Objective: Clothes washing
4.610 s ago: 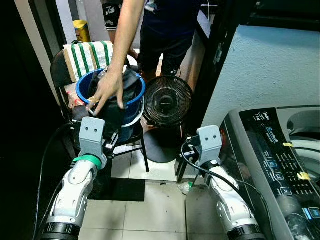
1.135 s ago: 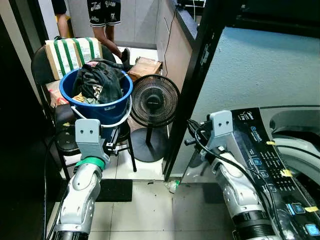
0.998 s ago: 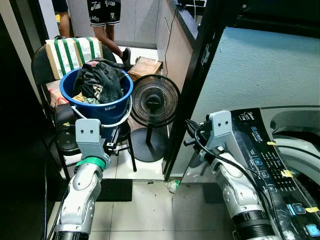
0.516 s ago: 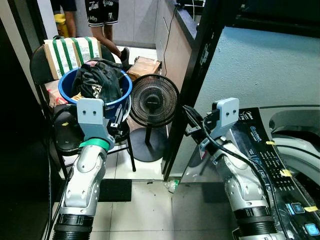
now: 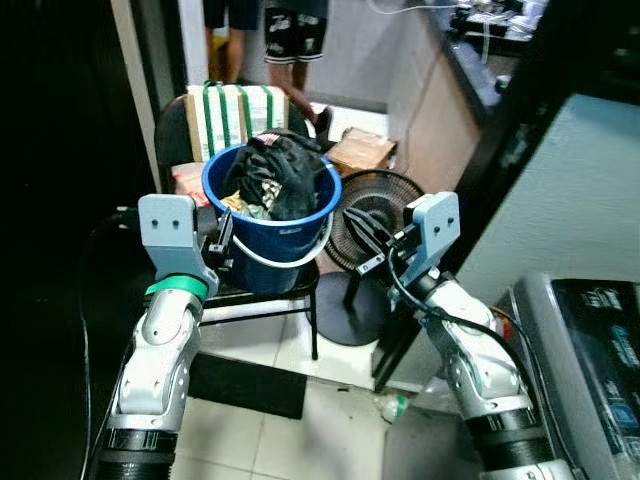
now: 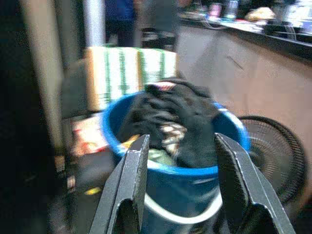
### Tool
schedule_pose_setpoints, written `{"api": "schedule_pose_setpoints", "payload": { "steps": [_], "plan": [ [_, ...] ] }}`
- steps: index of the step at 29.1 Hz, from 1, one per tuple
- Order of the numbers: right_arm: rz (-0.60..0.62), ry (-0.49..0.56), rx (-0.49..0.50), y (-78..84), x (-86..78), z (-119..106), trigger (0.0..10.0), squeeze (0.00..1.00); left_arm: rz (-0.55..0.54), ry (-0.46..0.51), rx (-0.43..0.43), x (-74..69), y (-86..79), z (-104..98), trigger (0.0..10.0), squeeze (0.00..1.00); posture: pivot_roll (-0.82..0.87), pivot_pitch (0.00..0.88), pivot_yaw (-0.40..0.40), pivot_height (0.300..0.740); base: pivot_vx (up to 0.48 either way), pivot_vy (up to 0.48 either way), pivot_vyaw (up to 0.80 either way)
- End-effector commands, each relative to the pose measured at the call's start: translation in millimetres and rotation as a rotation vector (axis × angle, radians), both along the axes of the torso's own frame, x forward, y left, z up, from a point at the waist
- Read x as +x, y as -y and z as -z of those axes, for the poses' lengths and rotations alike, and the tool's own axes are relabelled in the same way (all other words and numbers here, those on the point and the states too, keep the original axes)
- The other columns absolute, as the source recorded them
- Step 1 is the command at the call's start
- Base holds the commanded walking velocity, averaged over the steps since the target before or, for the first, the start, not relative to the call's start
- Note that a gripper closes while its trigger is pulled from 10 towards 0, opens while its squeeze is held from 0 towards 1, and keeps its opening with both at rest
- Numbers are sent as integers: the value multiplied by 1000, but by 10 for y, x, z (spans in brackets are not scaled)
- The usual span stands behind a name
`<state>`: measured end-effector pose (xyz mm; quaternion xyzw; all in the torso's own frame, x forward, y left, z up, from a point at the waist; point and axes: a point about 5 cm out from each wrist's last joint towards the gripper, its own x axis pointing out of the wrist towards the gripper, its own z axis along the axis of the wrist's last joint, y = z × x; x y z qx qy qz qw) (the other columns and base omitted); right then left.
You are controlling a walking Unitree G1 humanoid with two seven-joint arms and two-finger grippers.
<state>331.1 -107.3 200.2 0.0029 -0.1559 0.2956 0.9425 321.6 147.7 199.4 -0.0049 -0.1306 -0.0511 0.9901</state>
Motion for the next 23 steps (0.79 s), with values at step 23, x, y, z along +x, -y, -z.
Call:
{"api": "schedule_pose_setpoints", "payload": {
  "steps": [23],
  "plan": [
    [31,-41,-98,-9,-48,187,10000,0,30,-28,8,-22,7,34,10000,0,22,20,-59,740,442,0,139]
  ]
}}
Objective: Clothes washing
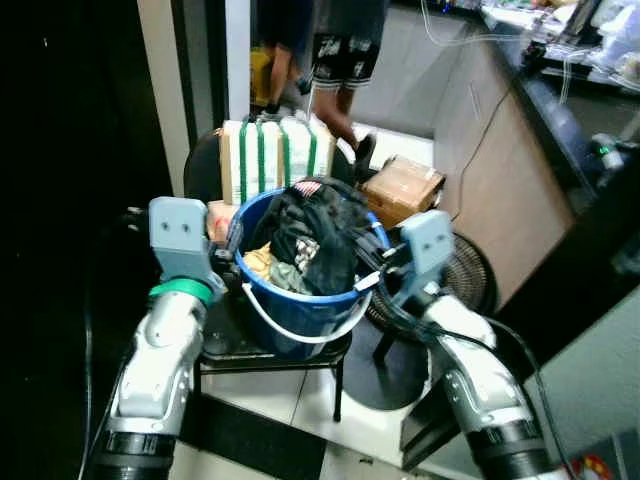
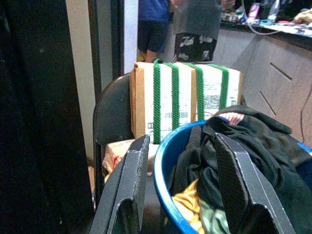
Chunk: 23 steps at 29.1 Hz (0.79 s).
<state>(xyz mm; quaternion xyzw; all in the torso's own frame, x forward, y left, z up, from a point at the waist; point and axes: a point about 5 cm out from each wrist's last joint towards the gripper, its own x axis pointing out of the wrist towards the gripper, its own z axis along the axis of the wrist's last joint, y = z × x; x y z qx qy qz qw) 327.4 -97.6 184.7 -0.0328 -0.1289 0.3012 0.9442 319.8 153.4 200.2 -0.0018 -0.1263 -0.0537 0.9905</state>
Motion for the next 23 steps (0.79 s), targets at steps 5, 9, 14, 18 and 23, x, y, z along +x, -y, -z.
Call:
{"api": "schedule_pose_setpoints", "payload": {
  "steps": [5,9,14,18,23],
  "plan": [
    [18,-9,-20,51,-12,36,10000,0,19,-26,-1,-19,34,51,10000,0,24,26,-66,740,436,0,0],
    [14,-13,-23,33,-8,46,10000,0,20,-46,-13,-39,12,78,10000,0,27,34,-69,740,82,0,0],
    [56,-46,-63,47,34,133,10000,0,23,-46,-4,-74,-14,100,10000,0,34,41,-73,740,0,0,0],
    [100,-86,-38,103,101,178,10000,0,25,-45,-4,-80,-19,99,10000,0,29,49,-64,740,0,0,0],
    [211,-202,2,262,310,277,10000,0,48,-44,9,-78,4,91,10000,0,33,67,-58,740,0,0,0]
  ]
}}
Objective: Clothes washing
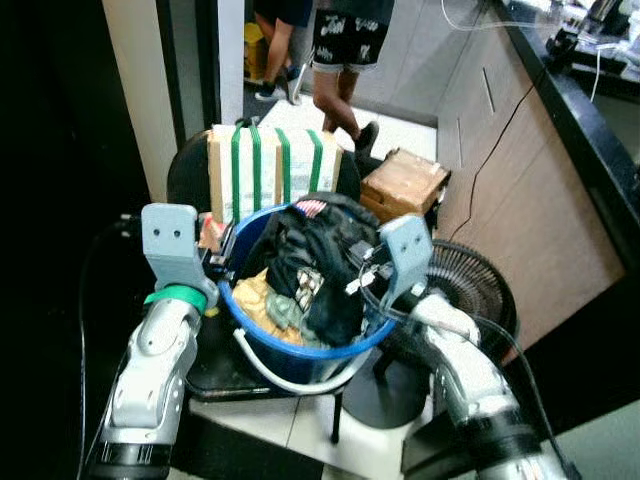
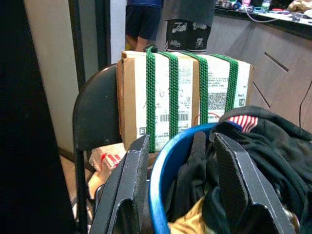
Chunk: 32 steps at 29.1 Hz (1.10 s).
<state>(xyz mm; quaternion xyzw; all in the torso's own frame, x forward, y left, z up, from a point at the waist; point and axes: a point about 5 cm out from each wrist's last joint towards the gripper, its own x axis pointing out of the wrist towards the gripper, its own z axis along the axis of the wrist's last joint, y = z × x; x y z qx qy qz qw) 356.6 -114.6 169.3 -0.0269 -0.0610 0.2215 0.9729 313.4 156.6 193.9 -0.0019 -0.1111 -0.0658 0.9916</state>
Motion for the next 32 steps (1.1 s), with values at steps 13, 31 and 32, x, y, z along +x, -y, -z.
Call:
{"api": "schedule_pose_setpoints", "payload": {
  "steps": [13,31,32],
  "plan": [
    [114,-276,-51,193,326,255,10000,1000,81,-63,13,-162,40,87,10000,0,52,138,-55,740,0,0,0],
    [-90,-169,200,-282,449,-170,10000,1000,-11,-65,-21,-275,-267,-92,10000,0,107,294,53,740,0,0,0],
    [-90,-174,215,-292,444,-159,10000,1000,1,-72,-16,-267,-273,-107,10000,0,117,304,75,740,0,0,0]
  ]
}}
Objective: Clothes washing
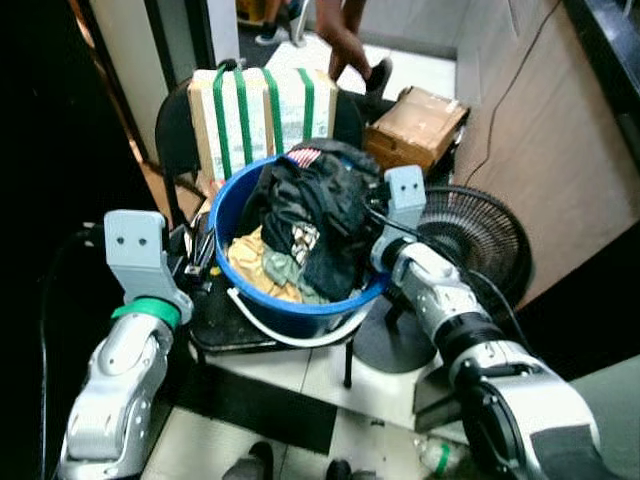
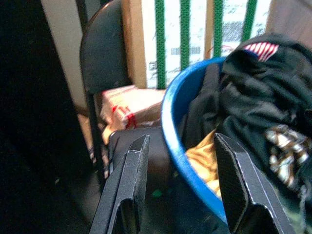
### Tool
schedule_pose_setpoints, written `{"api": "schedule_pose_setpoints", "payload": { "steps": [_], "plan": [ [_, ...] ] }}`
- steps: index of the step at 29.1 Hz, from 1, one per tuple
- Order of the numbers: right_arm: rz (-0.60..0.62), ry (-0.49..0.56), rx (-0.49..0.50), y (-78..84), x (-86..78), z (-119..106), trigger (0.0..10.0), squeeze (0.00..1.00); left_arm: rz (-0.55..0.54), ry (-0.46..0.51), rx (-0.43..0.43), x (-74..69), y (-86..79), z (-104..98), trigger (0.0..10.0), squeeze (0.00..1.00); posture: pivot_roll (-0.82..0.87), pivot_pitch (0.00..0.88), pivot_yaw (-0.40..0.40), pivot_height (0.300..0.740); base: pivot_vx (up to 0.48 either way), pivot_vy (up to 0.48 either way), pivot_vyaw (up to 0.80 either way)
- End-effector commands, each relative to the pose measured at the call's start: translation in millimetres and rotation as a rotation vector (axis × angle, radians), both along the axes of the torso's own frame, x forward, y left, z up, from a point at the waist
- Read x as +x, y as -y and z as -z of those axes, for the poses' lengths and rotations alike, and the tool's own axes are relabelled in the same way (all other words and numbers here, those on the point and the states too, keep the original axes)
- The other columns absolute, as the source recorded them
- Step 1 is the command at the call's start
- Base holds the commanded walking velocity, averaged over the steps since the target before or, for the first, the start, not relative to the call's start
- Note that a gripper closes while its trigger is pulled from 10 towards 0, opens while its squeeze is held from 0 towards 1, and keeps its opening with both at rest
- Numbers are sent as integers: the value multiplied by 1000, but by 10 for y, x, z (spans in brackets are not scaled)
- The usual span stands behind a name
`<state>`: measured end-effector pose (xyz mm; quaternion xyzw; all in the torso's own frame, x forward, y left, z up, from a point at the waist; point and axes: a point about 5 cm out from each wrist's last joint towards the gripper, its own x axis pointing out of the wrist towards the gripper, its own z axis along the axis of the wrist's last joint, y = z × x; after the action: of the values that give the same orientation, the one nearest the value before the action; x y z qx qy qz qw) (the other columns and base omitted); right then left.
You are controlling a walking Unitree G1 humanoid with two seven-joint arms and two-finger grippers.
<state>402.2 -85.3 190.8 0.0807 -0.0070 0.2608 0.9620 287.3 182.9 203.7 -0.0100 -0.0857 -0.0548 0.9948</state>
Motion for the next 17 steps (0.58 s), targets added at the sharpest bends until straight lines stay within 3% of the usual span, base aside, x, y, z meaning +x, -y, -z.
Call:
{"api": "schedule_pose_setpoints", "payload": {
  "steps": [1,6,10,11,12,13,15,16,17],
  "plan": [
    [2,-21,34,1,-11,55,10000,1000,21,-20,-2,-6,-11,-9,10000,0,117,304,75,740,0,0,0],
    [15,-49,31,-3,-20,118,10000,1000,67,-45,19,0,-12,-37,10000,0,137,321,127,740,0,0,0],
    [25,-101,-31,12,-32,223,10000,1000,123,-65,23,-19,27,-36,10000,0,143,324,139,740,0,0,0],
    [12,-124,-50,7,-45,271,10000,796,161,-73,24,-36,56,-33,10000,0,147,323,148,740,0,0,0],
    [12,-124,-50,7,-45,271,10000,796,161,-73,24,-36,56,-33,10000,0,147,323,148,740,0,0,0],
    [-14,-150,-66,-4,-65,326,10000,0,222,-87,21,-62,104,-26,10000,0,148,324,148,740,0,0,0],
    [-53,-170,-83,-22,-95,387,10000,0,320,-103,1,-113,190,-23,10000,0,147,321,147,740,0,0,0],
    [-53,-170,-83,-22,-95,387,10000,0,320,-103,1,-113,190,-23,10000,0,147,321,147,740,0,0,0],
    [-53,-171,-83,-22,-97,393,4784,0,341,-106,-2,-128,214,-24,10000,0,147,321,147,740,0,0,0]
  ]
}}
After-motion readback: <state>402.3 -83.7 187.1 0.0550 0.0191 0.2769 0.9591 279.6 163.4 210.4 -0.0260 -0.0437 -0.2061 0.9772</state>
